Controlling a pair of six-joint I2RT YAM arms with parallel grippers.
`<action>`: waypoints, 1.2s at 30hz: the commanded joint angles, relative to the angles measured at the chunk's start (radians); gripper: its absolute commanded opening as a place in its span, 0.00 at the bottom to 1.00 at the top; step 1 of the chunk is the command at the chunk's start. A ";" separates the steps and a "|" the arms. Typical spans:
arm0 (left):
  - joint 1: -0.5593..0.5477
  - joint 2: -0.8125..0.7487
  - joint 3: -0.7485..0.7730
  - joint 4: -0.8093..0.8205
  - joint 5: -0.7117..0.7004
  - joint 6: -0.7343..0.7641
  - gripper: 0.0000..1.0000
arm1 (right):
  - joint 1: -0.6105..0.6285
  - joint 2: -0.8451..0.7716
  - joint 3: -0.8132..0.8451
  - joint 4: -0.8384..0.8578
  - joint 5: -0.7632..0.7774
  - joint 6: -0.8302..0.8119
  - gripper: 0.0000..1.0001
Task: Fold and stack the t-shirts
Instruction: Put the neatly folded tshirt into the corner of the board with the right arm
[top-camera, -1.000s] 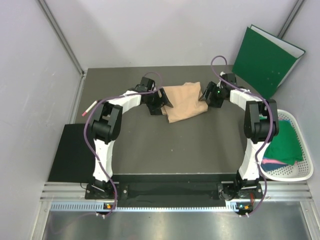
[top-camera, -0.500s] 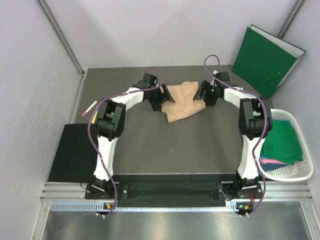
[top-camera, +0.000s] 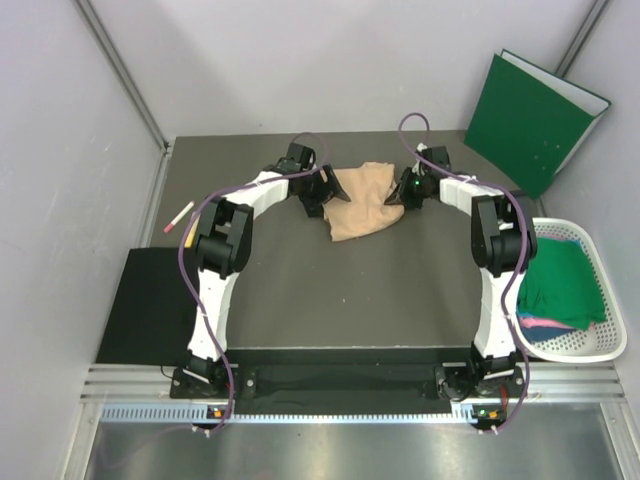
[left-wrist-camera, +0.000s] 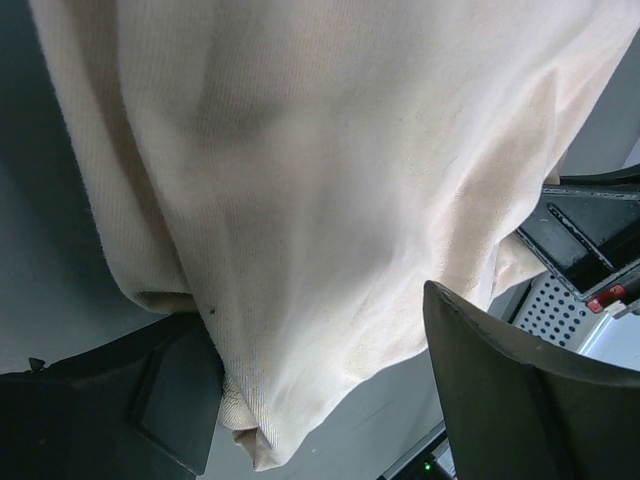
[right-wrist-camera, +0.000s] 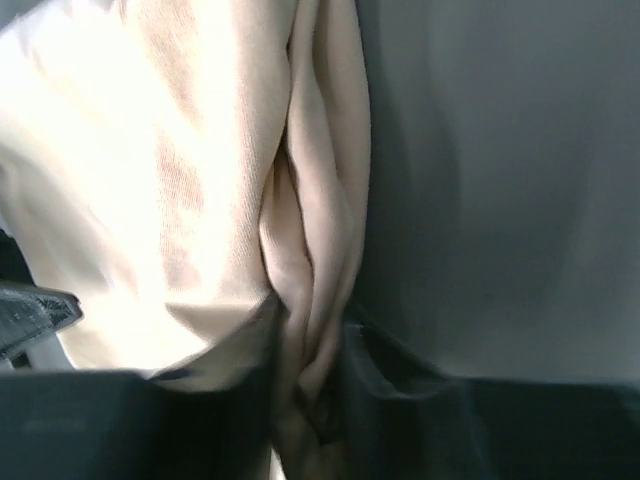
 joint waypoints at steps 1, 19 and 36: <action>0.003 0.060 0.010 -0.044 -0.079 0.021 0.80 | 0.036 0.028 -0.005 0.011 -0.045 0.013 0.04; 0.043 0.088 0.075 -0.085 -0.072 0.049 0.82 | 0.028 0.004 -0.003 0.002 0.019 0.015 0.00; 0.084 -0.093 -0.128 -0.105 -0.115 0.127 0.84 | -0.170 -0.096 0.060 -0.179 0.205 -0.107 0.00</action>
